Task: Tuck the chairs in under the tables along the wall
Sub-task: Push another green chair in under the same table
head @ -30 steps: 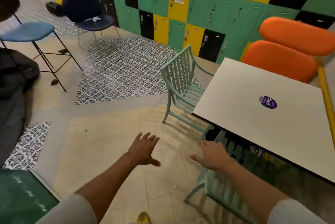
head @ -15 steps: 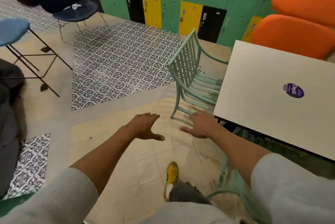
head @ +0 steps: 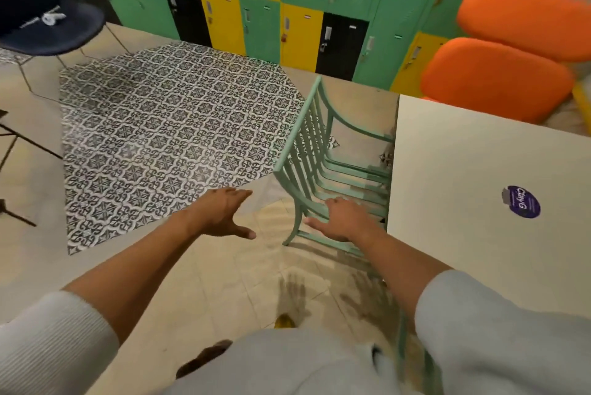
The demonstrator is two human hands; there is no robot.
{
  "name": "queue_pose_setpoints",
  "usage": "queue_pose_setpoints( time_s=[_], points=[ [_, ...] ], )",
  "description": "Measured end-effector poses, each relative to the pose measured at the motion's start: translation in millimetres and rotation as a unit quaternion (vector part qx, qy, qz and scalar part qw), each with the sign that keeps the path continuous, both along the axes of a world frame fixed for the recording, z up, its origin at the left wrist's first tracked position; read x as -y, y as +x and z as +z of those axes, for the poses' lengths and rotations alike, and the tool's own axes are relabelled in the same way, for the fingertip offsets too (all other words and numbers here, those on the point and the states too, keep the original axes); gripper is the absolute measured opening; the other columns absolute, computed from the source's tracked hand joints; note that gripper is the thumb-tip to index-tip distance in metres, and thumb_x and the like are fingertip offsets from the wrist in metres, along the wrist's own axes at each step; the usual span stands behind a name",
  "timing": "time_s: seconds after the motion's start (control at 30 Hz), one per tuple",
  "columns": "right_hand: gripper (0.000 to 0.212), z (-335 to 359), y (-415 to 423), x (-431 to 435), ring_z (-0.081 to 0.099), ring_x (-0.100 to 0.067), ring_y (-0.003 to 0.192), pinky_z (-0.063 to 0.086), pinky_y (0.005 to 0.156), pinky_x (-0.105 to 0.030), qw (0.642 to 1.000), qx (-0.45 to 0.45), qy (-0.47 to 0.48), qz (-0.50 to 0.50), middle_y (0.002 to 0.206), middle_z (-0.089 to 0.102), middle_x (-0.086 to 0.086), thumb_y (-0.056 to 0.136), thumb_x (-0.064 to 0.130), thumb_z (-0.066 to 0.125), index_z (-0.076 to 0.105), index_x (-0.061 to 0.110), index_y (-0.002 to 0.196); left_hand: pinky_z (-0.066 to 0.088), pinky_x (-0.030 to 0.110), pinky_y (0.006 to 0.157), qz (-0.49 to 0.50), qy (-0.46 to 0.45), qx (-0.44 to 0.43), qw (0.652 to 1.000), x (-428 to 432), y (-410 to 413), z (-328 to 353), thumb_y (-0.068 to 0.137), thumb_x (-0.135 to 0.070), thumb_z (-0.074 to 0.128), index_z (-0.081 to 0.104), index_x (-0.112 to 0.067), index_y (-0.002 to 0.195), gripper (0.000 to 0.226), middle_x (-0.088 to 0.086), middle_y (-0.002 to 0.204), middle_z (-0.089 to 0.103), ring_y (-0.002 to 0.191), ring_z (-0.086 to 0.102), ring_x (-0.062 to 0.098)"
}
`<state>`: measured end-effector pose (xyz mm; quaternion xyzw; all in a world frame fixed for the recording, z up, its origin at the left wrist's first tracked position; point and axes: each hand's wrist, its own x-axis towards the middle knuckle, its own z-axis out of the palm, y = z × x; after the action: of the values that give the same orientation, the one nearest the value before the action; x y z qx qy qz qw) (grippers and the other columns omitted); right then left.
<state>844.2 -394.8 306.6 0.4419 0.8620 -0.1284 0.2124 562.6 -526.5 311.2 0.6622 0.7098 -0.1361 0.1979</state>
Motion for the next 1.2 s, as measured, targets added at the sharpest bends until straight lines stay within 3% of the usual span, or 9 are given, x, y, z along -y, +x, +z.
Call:
queue_pose_setpoints(
  time_s=[0.2,0.33,0.5,0.63,0.77,0.93,1.07,1.2],
  points=[
    [0.101,-1,-70,-56,0.062,-0.034,0.127,0.054,0.100,-0.048,0.998,-0.033,-0.015,-0.059,0.143,0.063,-0.011,0.087,0.096,0.033,0.055,0.018,0.148,0.030,0.044,0.127,-0.072,0.018,0.023,0.997,-106,-63,-5,0.078,-0.085,0.068,0.021,-0.017,0.168,0.123,0.007,0.172,0.033,0.158,0.031,0.028],
    [0.108,-14,-117,-81,0.061,-0.035,0.130,0.054,0.103,-0.050,0.991,-0.058,-0.028,-0.118,0.147,0.061,-0.012,0.083,0.099,0.033,0.051,0.017,0.151,0.027,0.046,0.128,-0.133,0.007,0.024,0.991,-179,-110,-13,0.078,-0.081,0.072,0.019,-0.018,0.169,0.123,0.008,0.173,0.031,0.160,0.027,0.029],
    [0.108,-25,-172,-92,0.060,-0.032,0.132,0.052,0.106,-0.048,0.965,-0.111,-0.043,-0.235,0.152,0.059,-0.007,0.080,0.102,0.034,0.044,0.026,0.156,0.027,0.047,0.127,-0.233,0.038,0.037,0.971,-273,-175,-3,0.079,-0.077,0.075,0.019,-0.019,0.169,0.121,0.006,0.174,0.029,0.160,0.025,0.028],
    [0.100,-20,-211,-96,0.062,-0.025,0.131,0.053,0.105,-0.043,0.920,-0.152,-0.048,-0.357,0.151,0.059,-0.001,0.081,0.100,0.039,0.041,0.036,0.158,0.024,0.044,0.130,-0.335,0.044,0.039,0.940,-350,-216,9,0.081,-0.076,0.073,0.021,-0.020,0.168,0.116,0.005,0.174,0.029,0.161,0.025,0.026],
    [0.098,-14,-248,-110,0.058,-0.026,0.135,0.051,0.109,-0.044,0.878,-0.156,-0.042,-0.451,0.156,0.055,0.000,0.086,0.096,0.039,0.037,0.033,0.161,0.020,0.047,0.130,-0.414,0.035,0.044,0.909,-418,-225,14,0.084,-0.067,0.077,0.021,-0.023,0.169,0.111,0.002,0.175,0.026,0.161,0.023,0.026],
    [0.098,-33,-283,-137,0.059,-0.025,0.132,0.050,0.106,-0.041,0.822,-0.159,-0.020,-0.546,0.151,0.057,0.001,0.085,0.095,0.042,0.040,0.031,0.158,0.027,0.045,0.129,-0.523,0.053,0.061,0.848,-493,-198,-6,0.088,-0.078,0.063,0.034,-0.027,0.165,0.097,-0.001,0.171,0.036,0.158,0.032,0.022],
    [0.095,-72,-288,-157,0.058,-0.028,0.131,0.050,0.105,-0.043,0.805,-0.158,-0.033,-0.571,0.152,0.056,-0.004,0.089,0.090,0.043,0.037,0.026,0.160,0.034,0.043,0.126,-0.578,0.056,0.069,0.811,-547,-167,-33,0.085,-0.084,0.060,0.045,-0.032,0.159,0.093,-0.005,0.165,0.046,0.152,0.041,0.018],
    [0.079,-91,-303,-174,0.056,-0.031,0.132,0.046,0.108,-0.044,0.783,-0.128,-0.036,-0.608,0.152,0.054,-0.007,0.102,0.071,0.046,0.036,0.020,0.162,0.033,0.044,0.124,-0.617,0.025,0.014,0.786,-590,-147,-50,0.085,-0.077,0.068,0.041,-0.030,0.161,0.094,-0.004,0.166,0.044,0.153,0.040,0.020]
  ],
)
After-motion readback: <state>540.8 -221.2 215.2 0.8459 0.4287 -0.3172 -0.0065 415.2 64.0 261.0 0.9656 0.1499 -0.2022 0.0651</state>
